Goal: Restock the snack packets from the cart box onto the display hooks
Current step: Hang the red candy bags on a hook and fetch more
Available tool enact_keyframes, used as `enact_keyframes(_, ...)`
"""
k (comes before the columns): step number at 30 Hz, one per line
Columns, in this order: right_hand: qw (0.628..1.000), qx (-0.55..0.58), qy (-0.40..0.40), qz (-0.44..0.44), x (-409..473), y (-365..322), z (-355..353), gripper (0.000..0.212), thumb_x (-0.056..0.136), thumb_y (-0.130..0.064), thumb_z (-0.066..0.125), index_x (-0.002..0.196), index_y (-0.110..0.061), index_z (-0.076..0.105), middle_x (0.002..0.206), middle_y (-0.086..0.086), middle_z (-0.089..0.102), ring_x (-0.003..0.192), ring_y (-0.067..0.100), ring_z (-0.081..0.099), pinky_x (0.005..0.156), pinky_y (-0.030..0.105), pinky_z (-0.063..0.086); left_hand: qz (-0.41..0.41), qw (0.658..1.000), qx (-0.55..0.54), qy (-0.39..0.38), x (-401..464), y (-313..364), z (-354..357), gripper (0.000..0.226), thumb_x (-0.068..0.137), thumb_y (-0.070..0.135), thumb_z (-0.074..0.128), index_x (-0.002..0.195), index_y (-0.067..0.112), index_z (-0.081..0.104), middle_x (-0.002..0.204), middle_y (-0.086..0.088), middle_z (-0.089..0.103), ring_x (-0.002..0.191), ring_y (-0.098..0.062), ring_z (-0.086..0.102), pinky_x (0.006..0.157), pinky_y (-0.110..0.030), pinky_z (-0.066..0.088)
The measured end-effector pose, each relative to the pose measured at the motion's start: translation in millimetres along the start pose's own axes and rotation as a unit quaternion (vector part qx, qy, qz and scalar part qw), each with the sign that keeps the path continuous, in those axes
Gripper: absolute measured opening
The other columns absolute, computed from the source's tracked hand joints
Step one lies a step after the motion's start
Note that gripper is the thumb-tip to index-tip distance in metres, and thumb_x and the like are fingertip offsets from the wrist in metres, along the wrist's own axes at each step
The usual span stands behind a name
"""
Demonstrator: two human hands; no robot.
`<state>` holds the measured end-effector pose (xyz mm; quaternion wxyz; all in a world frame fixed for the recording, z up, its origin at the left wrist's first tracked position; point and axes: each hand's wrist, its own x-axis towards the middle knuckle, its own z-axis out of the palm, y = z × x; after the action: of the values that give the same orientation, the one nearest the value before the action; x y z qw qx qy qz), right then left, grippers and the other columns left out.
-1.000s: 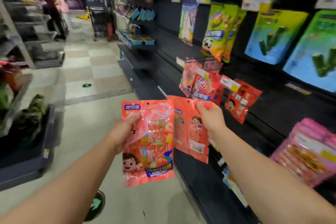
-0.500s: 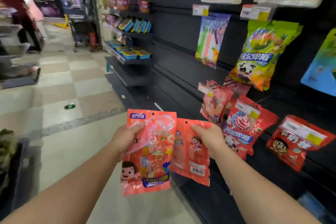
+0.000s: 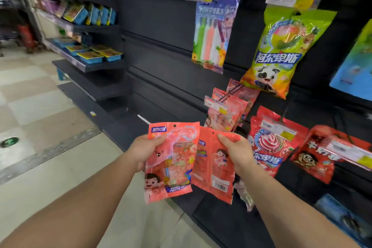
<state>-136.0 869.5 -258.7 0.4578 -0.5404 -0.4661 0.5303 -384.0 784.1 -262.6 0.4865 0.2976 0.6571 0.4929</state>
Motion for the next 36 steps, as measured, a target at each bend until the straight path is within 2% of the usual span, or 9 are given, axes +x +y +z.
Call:
enact_keyframes(2, 1.000, 0.002, 0.004, 0.002, 23.0, -2.1, -0.1, 0.011, 0.082, -0.019, 0.076, 0.089, -0.013, 0.071, 0.088, 0.012, 0.075, 0.083, 0.029, 0.072, 0.079, 0.044, 0.059, -0.004, 1.000, 0.003, 0.006, 23.0, 6.7, 6.4, 0.017, 0.088, 0.032, 0.073, 0.096, 0.018, 0.074, 0.093, -0.005, 0.078, 0.088, -0.025, 0.074, 0.087, -0.041, 0.057)
enact_keyframes(7, 1.000, -0.010, 0.001, -0.004, 71.8, -8.5, 2.6, 0.004, 0.084, -0.017, 0.073, 0.083, -0.017, 0.069, 0.077, 0.002, 0.074, 0.067, 0.016, 0.070, 0.057, 0.023, 0.055, -0.007, 1.000, 0.000, 0.031, 79.1, 32.4, 14.6, 0.019, 0.089, 0.032, 0.071, 0.091, 0.014, 0.073, 0.091, -0.010, 0.077, 0.082, -0.026, 0.072, 0.076, -0.035, 0.056)
enact_keyframes(10, 1.000, -0.031, 0.002, -0.002, 102.9, -7.2, 0.5, 0.006, 0.084, -0.019, 0.074, 0.087, -0.016, 0.071, 0.081, 0.006, 0.075, 0.071, 0.019, 0.072, 0.067, 0.030, 0.058, -0.014, 0.999, -0.004, 0.033, 110.1, 41.3, 21.7, 0.026, 0.089, 0.036, 0.071, 0.096, 0.011, 0.074, 0.094, -0.012, 0.077, 0.089, -0.031, 0.073, 0.085, -0.044, 0.057)
enact_keyframes(14, 0.999, -0.053, -0.003, 0.001, 128.7, -0.2, 0.7, 0.005, 0.084, -0.019, 0.074, 0.087, -0.016, 0.072, 0.085, 0.008, 0.075, 0.077, 0.022, 0.072, 0.073, 0.035, 0.059, -0.033, 0.999, -0.003, 0.014, 139.0, 44.8, 28.4, 0.028, 0.090, 0.035, 0.069, 0.100, 0.009, 0.073, 0.094, -0.014, 0.077, 0.090, -0.034, 0.073, 0.084, -0.044, 0.058)
enact_keyframes(18, 0.997, -0.076, -0.008, 0.019, 142.2, 7.3, 2.7, 0.004, 0.084, -0.019, 0.074, 0.082, -0.020, 0.070, 0.084, 0.005, 0.075, 0.073, 0.018, 0.072, 0.068, 0.031, 0.058, -0.046, 0.999, 0.004, -0.001, 168.0, 42.2, 25.9, 0.026, 0.090, 0.034, 0.069, 0.099, 0.009, 0.073, 0.094, -0.015, 0.077, 0.090, -0.035, 0.073, 0.083, -0.045, 0.059)
enact_keyframes(23, 0.998, 0.004, 0.041, 0.044, 153.2, 7.9, 0.6, 0.006, 0.083, -0.016, 0.074, 0.085, -0.019, 0.069, 0.080, 0.000, 0.074, 0.069, 0.013, 0.071, 0.061, 0.026, 0.058, -0.060, 0.997, 0.026, -0.039, 207.4, 45.8, 24.3, 0.031, 0.087, 0.038, 0.071, 0.102, 0.011, 0.074, 0.094, -0.011, 0.078, 0.091, -0.032, 0.074, 0.090, -0.050, 0.057)
enact_keyframes(28, 0.997, 0.045, 0.055, 0.030, 161.5, -1.4, 2.2, 0.010, 0.090, -0.007, 0.064, 0.086, -0.015, 0.068, 0.075, 0.000, 0.073, 0.066, 0.013, 0.070, 0.059, 0.027, 0.057, -0.047, 0.994, 0.038, -0.093, 239.2, 64.9, 31.0, 0.027, 0.088, 0.036, 0.069, 0.099, 0.011, 0.073, 0.092, -0.012, 0.078, 0.083, -0.029, 0.074, 0.080, -0.041, 0.056)
enact_keyframes(32, 0.998, 0.026, 0.056, 0.024, 168.4, -0.8, 5.8, 0.019, 0.091, -0.003, 0.061, 0.086, -0.018, 0.072, 0.080, 0.002, 0.074, 0.075, 0.019, 0.070, 0.073, 0.035, 0.058, -0.038, 0.992, 0.043, -0.117, 259.6, 77.9, 31.4, 0.028, 0.087, 0.037, 0.069, 0.098, 0.012, 0.072, 0.095, -0.014, 0.077, 0.082, -0.028, 0.073, 0.082, -0.042, 0.056)
enact_keyframes(36, 0.997, 0.034, 0.058, 0.033, 171.6, 1.1, 6.4, 0.019, 0.091, -0.003, 0.061, 0.088, -0.017, 0.073, 0.084, 0.004, 0.076, 0.079, 0.021, 0.072, 0.074, 0.035, 0.058, -0.034, 0.989, 0.053, -0.131, 269.1, 84.2, 32.3, 0.031, 0.087, 0.037, 0.070, 0.103, 0.011, 0.072, 0.097, -0.014, 0.077, 0.090, -0.032, 0.073, 0.088, -0.048, 0.056)
